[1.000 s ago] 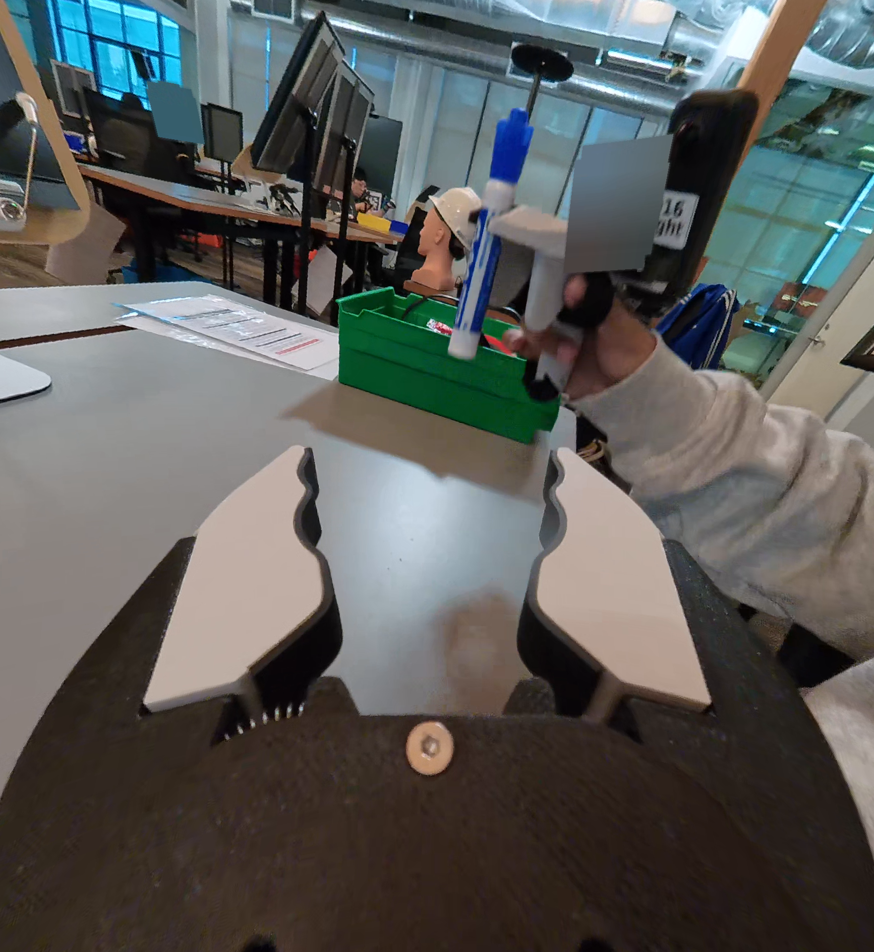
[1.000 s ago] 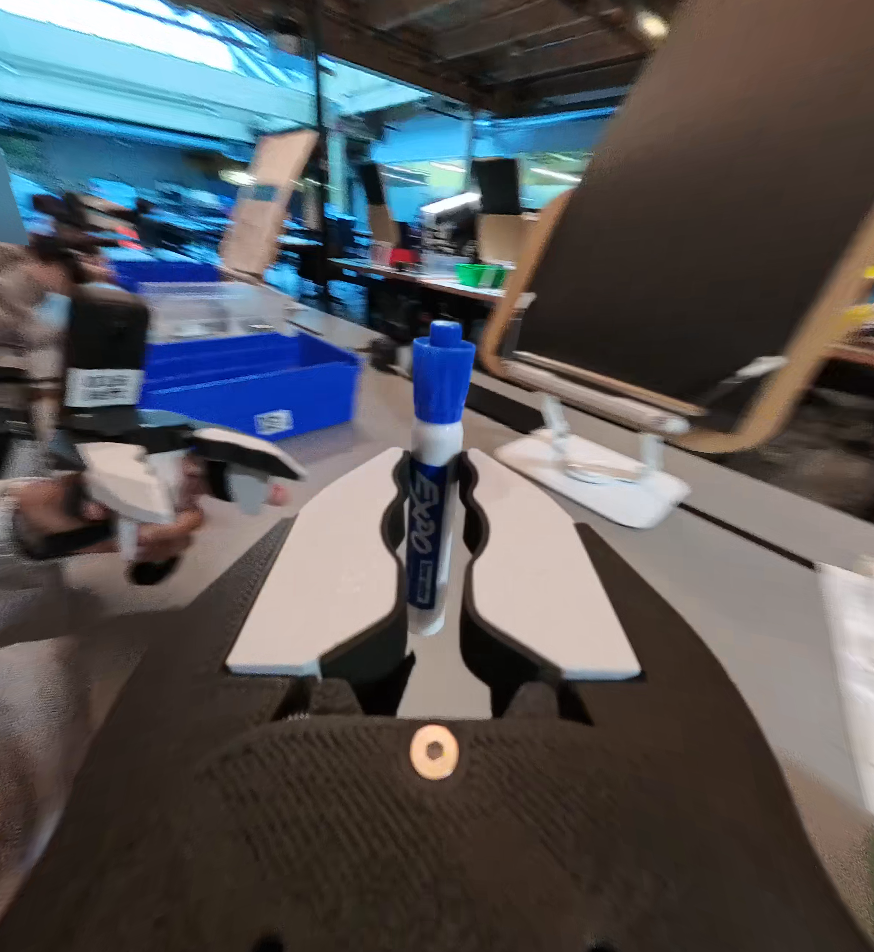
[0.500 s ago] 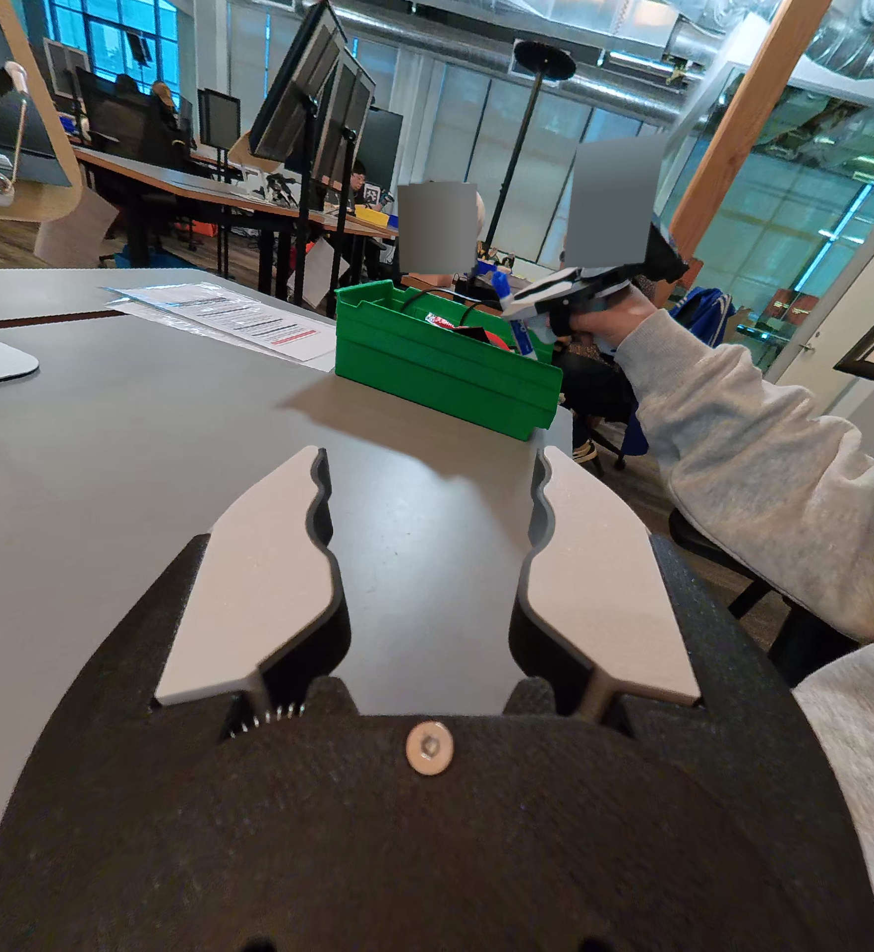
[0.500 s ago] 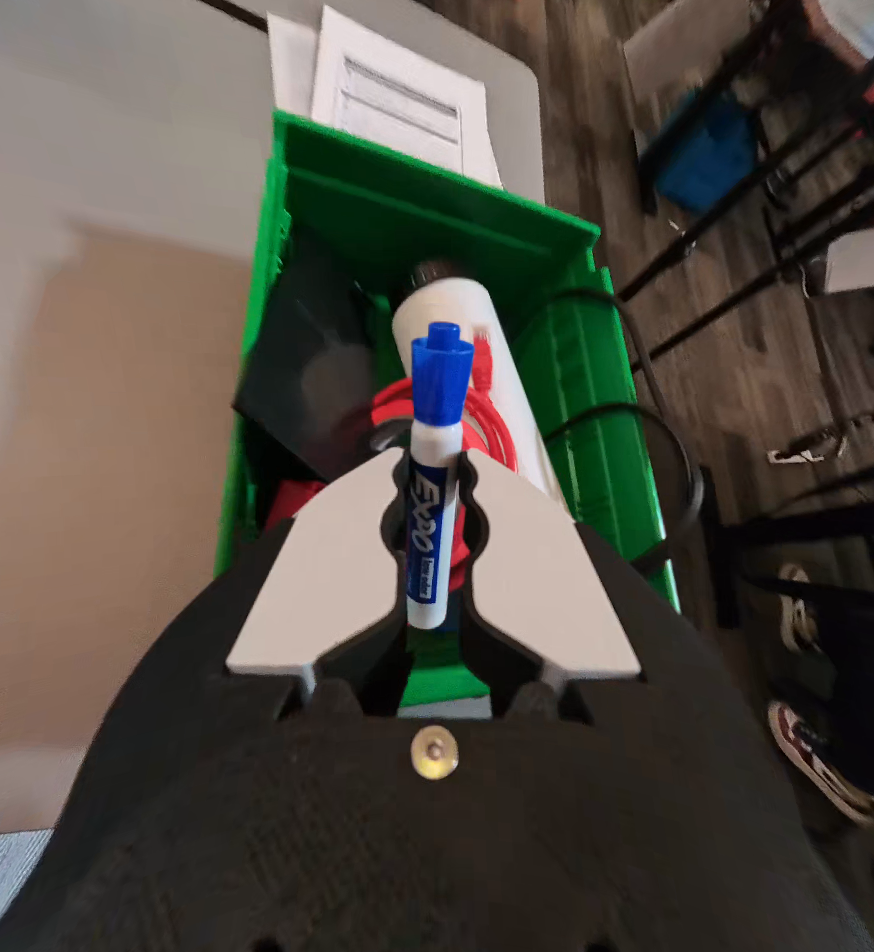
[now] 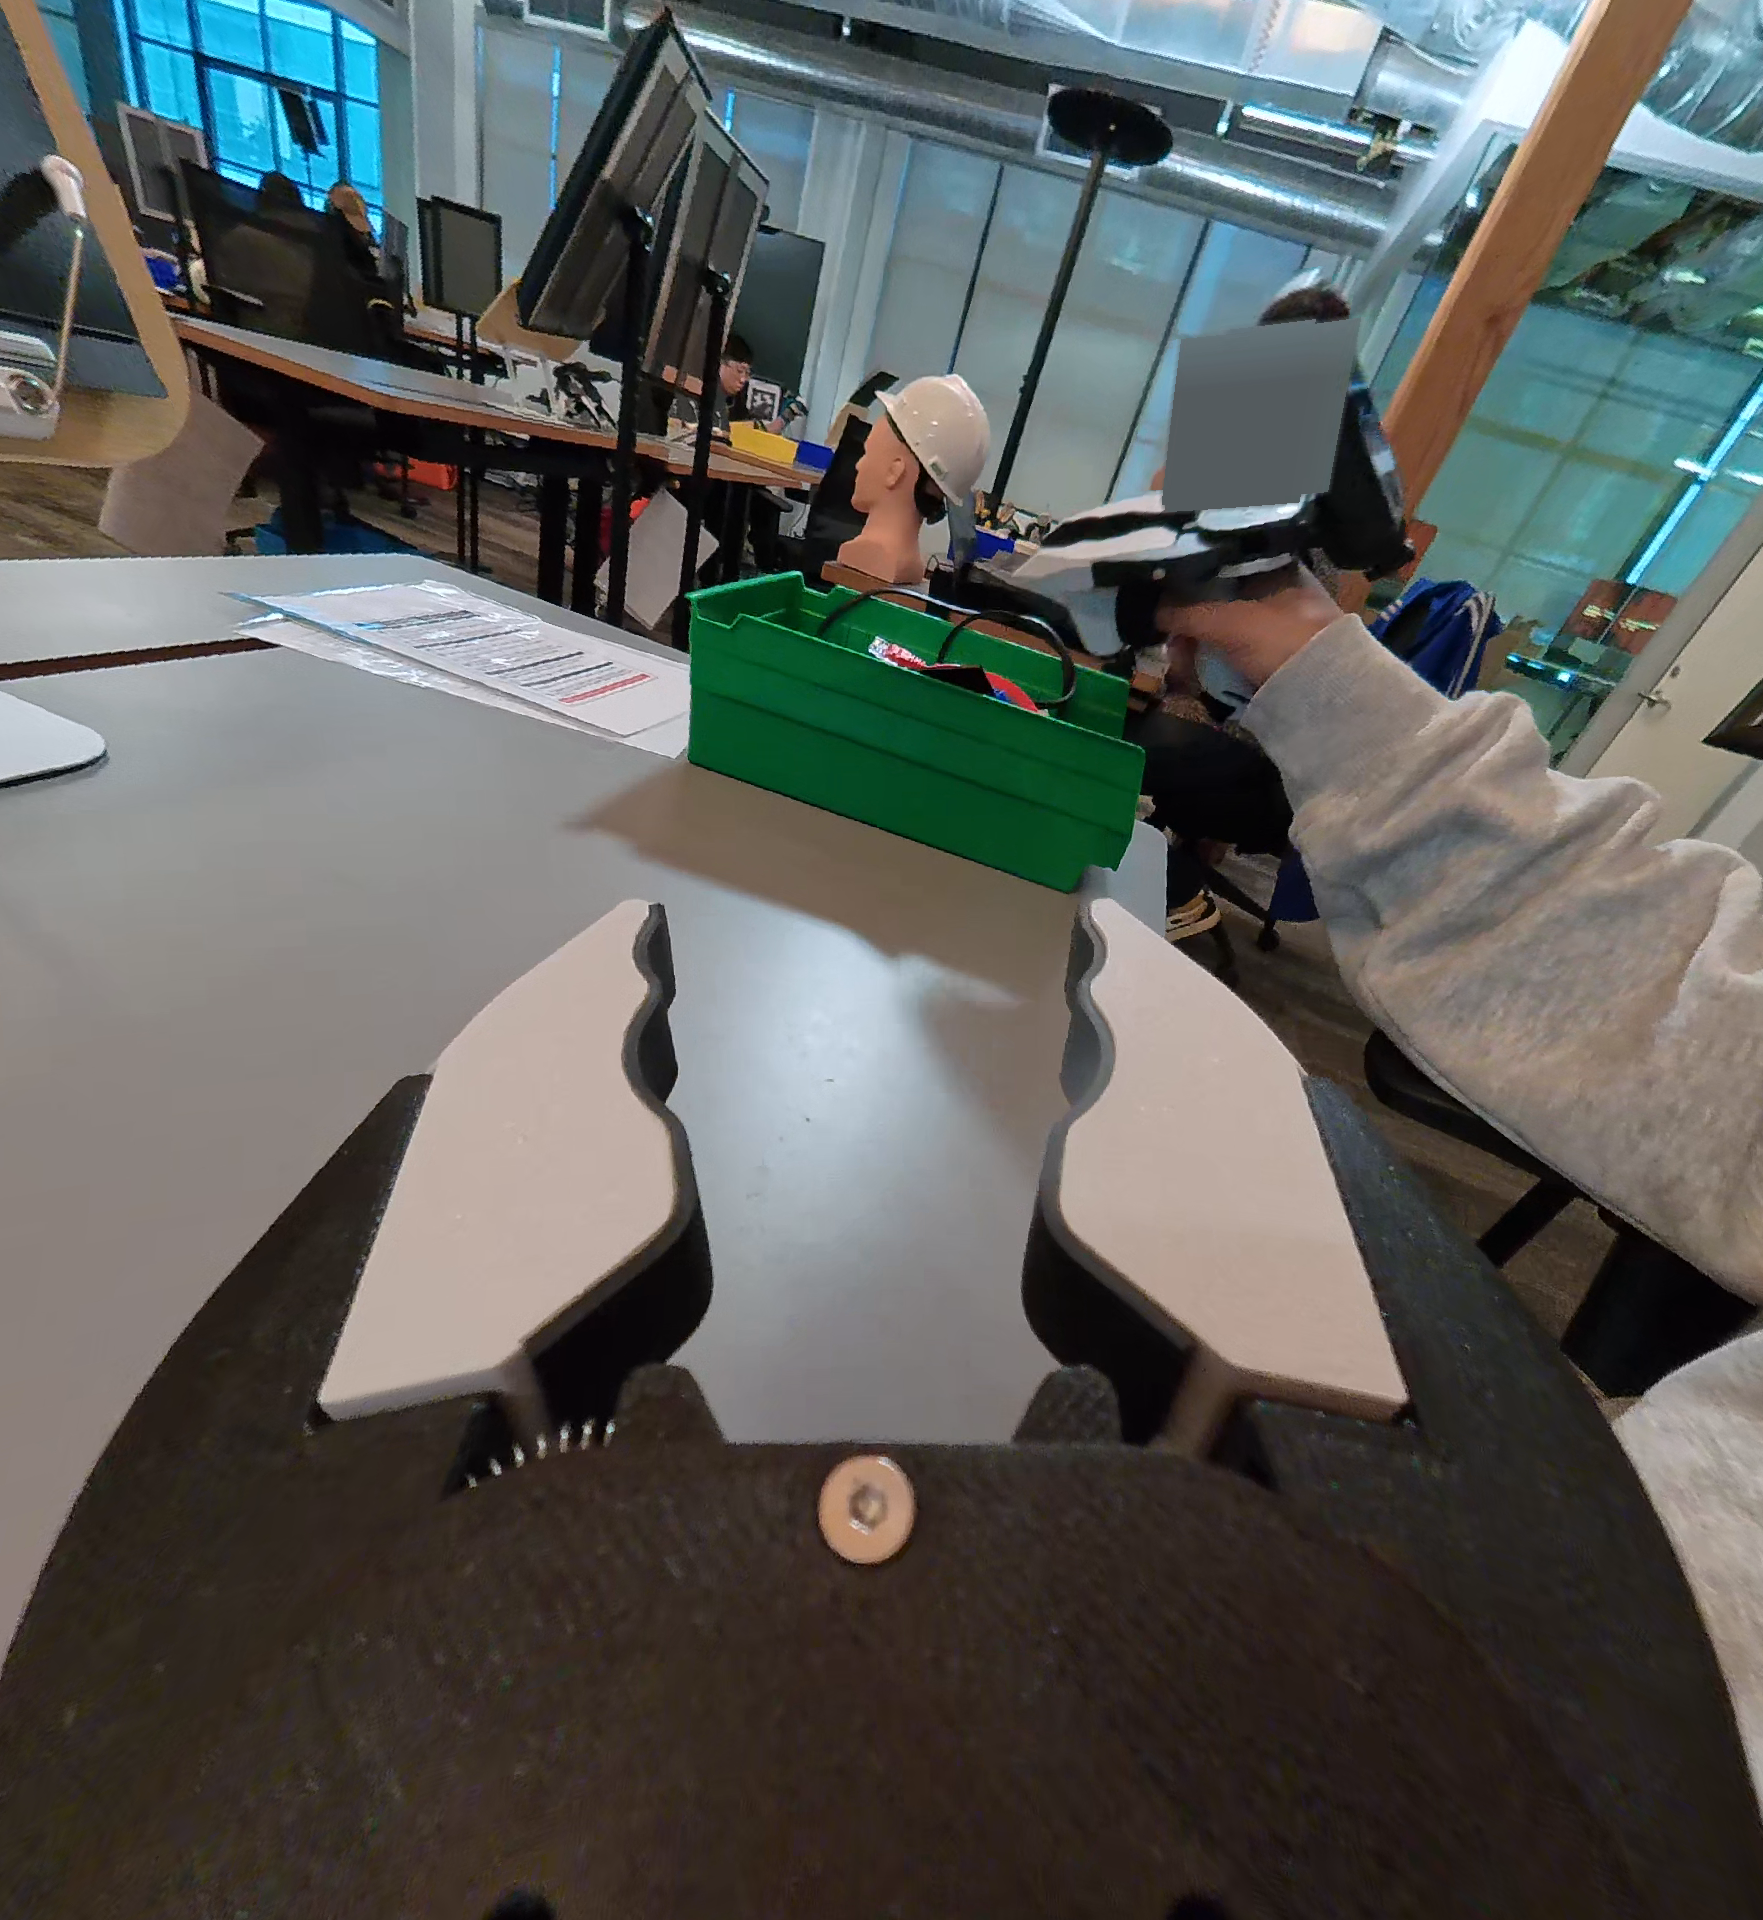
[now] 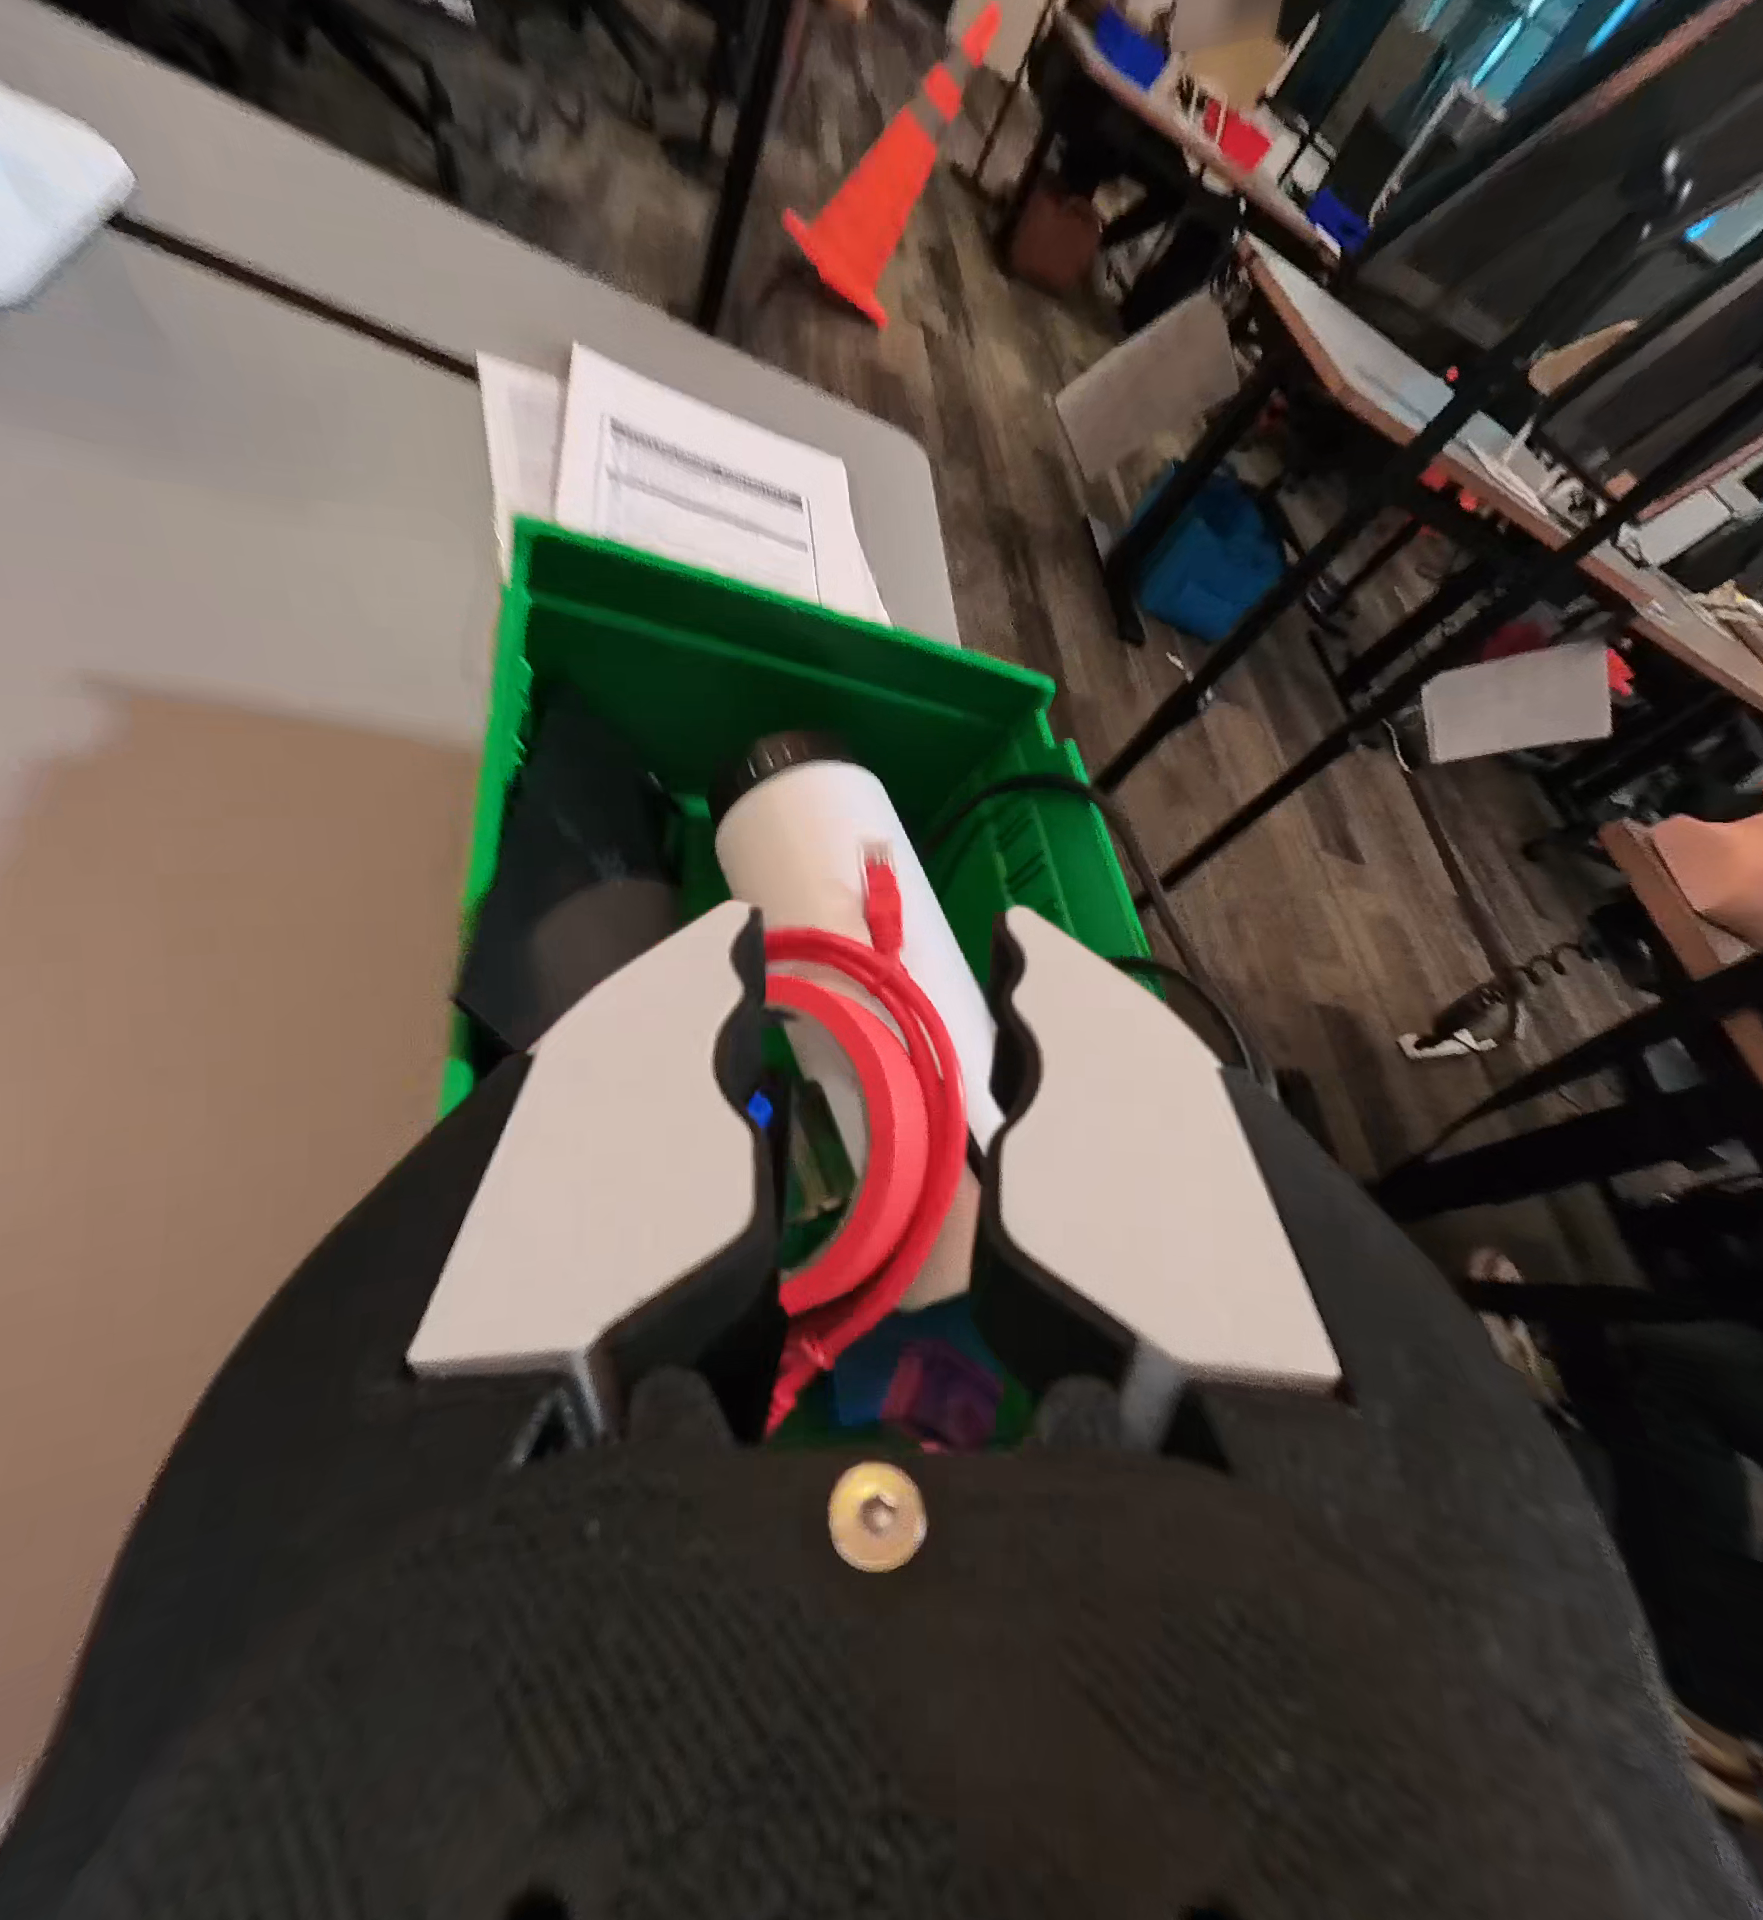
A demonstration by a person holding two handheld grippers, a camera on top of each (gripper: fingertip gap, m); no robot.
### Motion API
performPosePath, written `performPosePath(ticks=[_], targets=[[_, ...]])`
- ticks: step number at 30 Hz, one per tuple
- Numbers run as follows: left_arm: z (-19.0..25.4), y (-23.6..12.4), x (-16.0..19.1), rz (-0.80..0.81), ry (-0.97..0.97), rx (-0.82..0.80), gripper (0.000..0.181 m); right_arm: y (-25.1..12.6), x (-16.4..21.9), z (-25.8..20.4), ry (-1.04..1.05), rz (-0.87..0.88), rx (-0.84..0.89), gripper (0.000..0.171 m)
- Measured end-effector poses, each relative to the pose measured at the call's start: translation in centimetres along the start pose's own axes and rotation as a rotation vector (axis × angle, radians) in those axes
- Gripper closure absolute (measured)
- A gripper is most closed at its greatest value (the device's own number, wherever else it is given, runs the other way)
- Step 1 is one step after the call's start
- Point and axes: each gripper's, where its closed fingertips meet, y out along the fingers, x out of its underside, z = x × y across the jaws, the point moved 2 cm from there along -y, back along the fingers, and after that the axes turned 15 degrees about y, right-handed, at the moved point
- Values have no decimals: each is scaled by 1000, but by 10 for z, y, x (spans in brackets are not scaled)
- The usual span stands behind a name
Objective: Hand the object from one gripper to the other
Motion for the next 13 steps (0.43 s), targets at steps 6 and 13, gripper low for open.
performPosePath(ticks=[6,13], targets=[[-15,-8,-6,-11,6,-68,114,-24,-46,-71,96,178,-286,135],[-74,-62,-41,-30,46,-305,152,-49,-52,-221,3,188,-630,138]])
